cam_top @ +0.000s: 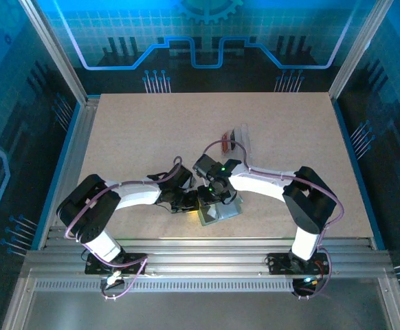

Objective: Put the credit cards into the card holder

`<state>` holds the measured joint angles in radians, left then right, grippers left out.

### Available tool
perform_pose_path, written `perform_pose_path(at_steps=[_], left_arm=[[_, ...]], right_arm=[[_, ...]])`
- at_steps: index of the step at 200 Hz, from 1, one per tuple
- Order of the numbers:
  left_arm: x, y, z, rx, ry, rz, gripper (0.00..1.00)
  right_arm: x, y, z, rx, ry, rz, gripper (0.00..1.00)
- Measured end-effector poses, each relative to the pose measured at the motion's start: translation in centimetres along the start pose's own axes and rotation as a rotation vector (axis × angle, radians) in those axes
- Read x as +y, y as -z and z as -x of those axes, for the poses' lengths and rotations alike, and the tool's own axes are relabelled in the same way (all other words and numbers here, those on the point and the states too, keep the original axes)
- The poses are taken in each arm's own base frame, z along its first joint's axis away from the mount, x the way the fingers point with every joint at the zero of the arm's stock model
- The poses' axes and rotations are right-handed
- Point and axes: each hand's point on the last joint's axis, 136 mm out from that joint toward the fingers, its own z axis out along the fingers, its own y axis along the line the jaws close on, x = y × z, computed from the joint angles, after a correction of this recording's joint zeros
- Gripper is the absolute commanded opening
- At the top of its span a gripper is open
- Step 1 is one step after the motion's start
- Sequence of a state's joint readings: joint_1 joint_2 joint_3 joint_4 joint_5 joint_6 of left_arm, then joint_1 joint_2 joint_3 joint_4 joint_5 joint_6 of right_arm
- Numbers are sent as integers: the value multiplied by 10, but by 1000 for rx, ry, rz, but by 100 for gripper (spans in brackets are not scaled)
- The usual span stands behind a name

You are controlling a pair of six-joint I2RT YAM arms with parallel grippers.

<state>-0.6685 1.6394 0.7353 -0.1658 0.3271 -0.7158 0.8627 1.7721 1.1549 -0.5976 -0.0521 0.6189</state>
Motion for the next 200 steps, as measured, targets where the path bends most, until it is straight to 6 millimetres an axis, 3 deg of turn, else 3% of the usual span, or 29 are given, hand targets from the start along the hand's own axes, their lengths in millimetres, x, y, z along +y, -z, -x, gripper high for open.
perform_pose_path(at_steps=[34, 72, 96, 114, 142, 155, 176, 200], left_arm=[[0, 1, 1, -2, 1, -2, 1], [0, 4, 2, -13, 13, -29, 9], [1, 6, 3, -17, 20, -49, 12], [2, 9, 4, -24, 27, -62, 14], [14, 22, 8, -55, 66, -63, 19], [18, 30, 10, -70, 80, -64, 23], [16, 42, 12, -99, 67, -70, 28], [16, 46, 11, -100, 57, -70, 30]], right_arm=[[8, 8, -10, 14, -29, 121, 46], [29, 49, -4, -63, -14, 301, 55], [38, 78, 8, -145, 13, 377, 54], [30, 86, 12, -178, 3, 358, 43], [4, 75, 9, -168, -40, 258, 15], [-7, 65, 4, -142, -62, 216, 7], [-14, 40, -2, -80, -76, 168, 3], [-7, 2, -18, 14, -49, 136, 0]])
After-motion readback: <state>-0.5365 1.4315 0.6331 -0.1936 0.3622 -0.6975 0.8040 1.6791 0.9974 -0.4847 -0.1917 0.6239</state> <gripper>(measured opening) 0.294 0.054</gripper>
